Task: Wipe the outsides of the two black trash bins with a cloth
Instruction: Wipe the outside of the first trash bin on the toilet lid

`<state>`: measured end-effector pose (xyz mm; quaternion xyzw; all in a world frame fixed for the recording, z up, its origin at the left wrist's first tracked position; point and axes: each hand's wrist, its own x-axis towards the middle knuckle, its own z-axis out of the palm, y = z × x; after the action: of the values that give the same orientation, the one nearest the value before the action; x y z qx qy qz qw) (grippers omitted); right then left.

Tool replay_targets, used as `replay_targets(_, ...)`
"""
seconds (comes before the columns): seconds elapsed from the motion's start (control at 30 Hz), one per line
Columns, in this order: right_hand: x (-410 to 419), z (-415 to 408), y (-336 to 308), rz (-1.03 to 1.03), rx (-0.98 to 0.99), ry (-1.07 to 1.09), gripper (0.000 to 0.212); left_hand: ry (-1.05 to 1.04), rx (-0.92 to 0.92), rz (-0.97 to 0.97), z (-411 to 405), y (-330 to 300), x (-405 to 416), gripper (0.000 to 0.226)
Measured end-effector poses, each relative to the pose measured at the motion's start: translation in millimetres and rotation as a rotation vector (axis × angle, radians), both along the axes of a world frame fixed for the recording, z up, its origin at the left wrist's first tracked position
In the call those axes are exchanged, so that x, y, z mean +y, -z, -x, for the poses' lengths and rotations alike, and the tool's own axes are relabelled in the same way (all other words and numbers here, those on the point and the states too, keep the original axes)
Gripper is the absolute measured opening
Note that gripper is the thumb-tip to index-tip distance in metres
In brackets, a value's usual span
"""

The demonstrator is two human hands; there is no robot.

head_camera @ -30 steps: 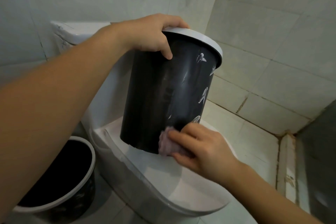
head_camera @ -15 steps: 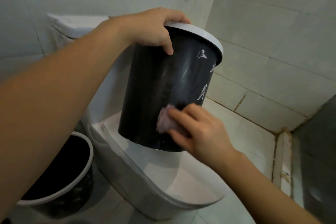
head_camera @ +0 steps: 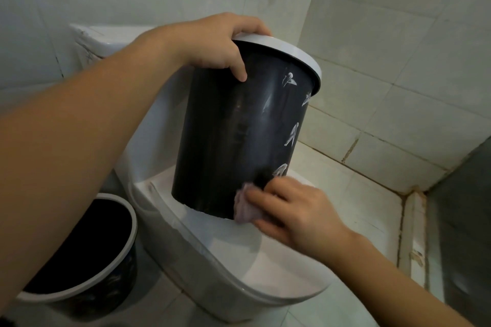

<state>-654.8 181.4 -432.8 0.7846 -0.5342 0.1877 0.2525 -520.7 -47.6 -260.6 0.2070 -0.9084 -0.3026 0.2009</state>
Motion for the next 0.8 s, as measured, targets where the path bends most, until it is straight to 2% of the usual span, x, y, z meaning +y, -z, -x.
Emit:
replay_targets(0.1,5,-1,8,-0.071,0.052,-0.047,0.026,0.01,0.007,-0.006,-2,0,-1,0.067)
replay_targets(0.33,4,10,4,0.099,-0.077,0.109,0.032,-0.048,0.094,0.004,2,10,3,0.071)
replay_targets(0.6,6,12,7,0.041,-0.075,0.028,0.032,-0.035,0.207,-0.063,1,14,-5,0.061)
replay_targets(0.8,3,8,5,0.022,-0.061,0.013,0.032,-0.031,0.101,0.071,3,4,2,0.054)
